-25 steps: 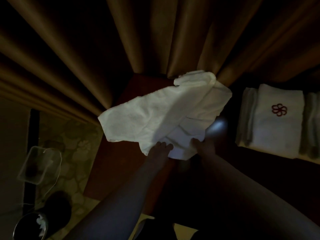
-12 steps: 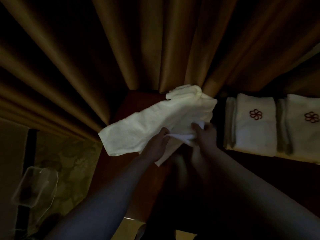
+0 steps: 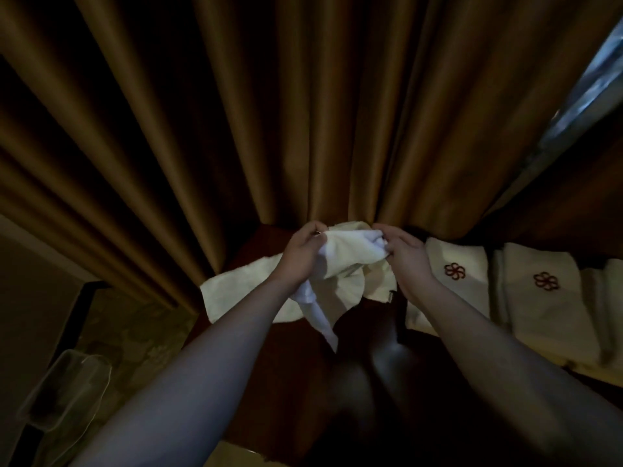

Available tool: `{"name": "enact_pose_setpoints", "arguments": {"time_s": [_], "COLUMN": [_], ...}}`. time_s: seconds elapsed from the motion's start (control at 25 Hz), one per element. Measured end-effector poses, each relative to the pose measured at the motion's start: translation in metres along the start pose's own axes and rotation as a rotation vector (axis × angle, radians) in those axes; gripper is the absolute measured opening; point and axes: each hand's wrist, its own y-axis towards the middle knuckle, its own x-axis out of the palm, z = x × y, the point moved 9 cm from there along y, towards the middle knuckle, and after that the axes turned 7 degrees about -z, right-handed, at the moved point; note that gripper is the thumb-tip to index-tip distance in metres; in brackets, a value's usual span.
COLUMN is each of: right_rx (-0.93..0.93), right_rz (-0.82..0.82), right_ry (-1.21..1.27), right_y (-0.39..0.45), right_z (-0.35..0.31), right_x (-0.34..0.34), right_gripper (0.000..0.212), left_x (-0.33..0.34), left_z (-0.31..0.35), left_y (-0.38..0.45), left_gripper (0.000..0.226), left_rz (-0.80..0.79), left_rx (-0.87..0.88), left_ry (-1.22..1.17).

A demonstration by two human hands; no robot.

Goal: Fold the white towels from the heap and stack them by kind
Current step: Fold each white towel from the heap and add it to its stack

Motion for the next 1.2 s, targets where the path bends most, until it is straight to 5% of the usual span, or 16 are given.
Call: {"name": "enact_pose_setpoints", "arguments": {"time_s": [0.28, 0.52, 0.68, 0.84, 0.96, 1.2], "right_rx": [-0.194, -0.235, -0.212, -0.080, -0.060, -0.173], "right_rz": [-0.192, -0.279, -0.387, -0.528, -0.499, -0.322], "right_ry": [-0.177, -0.458, -0.589, -0.571, -0.594, -0.496], "right_y": [-0.040, -0.042, -0.029, -0.015, 0.001, 0.003], "right_z": [-0.057, -0.047, -0.038, -0.024, -0.018, -0.002], "right_x": [0.001, 0.022, 0.041, 0.048, 0.046, 0.042], "right_gripper": [0.022, 0.005, 0.011, 0.014, 0.018, 0.023], "left_x": [-0.017, 0.008, 0.032, 0.019, 0.018, 0.004], "left_z": [-0.008, -0.007, 0.011, 0.004, 0.004, 0.019], "left_y": [-0.024, -0.050, -0.050, -0.033, -0.015, 0.004], "left_gripper": [0.024, 0.013, 0.021, 0.027, 0.011, 0.022], "left_rz": [0.320, 0.222, 0.116, 0.102, 0.004, 0.072], "left_rx": [-0.220, -0.149, 0.049, 0.042, 0.032, -0.039], "left_ry": [-0.097, 0.175, 0.201, 0.237, 0.254, 0.175]}}
